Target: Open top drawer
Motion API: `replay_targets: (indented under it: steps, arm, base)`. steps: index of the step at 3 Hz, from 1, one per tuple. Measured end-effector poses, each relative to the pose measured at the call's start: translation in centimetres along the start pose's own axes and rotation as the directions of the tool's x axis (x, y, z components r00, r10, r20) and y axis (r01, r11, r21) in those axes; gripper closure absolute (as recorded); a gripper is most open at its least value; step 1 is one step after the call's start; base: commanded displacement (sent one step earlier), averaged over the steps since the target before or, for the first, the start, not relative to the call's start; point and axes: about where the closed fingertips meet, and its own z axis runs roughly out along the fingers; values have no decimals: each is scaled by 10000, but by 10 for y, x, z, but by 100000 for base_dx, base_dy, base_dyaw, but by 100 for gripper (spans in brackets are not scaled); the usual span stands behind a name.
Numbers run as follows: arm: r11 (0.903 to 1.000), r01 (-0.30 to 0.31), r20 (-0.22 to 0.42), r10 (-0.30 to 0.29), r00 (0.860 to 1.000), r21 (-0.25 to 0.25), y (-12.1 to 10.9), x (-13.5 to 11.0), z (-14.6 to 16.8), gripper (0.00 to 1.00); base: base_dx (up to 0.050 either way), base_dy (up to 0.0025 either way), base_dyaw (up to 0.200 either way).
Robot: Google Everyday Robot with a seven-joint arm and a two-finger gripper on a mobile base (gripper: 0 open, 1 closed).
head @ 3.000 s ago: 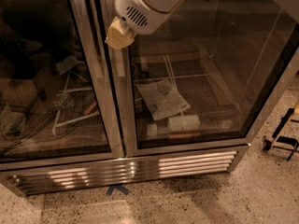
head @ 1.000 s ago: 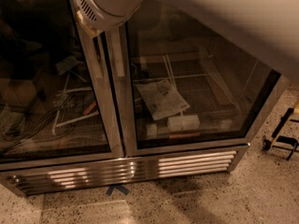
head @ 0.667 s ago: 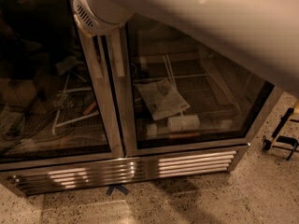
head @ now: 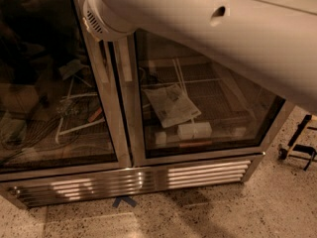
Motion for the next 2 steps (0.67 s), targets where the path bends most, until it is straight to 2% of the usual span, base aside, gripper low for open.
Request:
replay_targets:
  steps: [1, 2]
  arm:
    - [9985, -375, 131, 370, 9992, 410, -14, 7, 7, 100]
    - [9964, -619, 230, 607, 9979, 578, -19, 9, 11, 100]
  base:
    - [0, 0, 0]
    - [0, 0, 0]
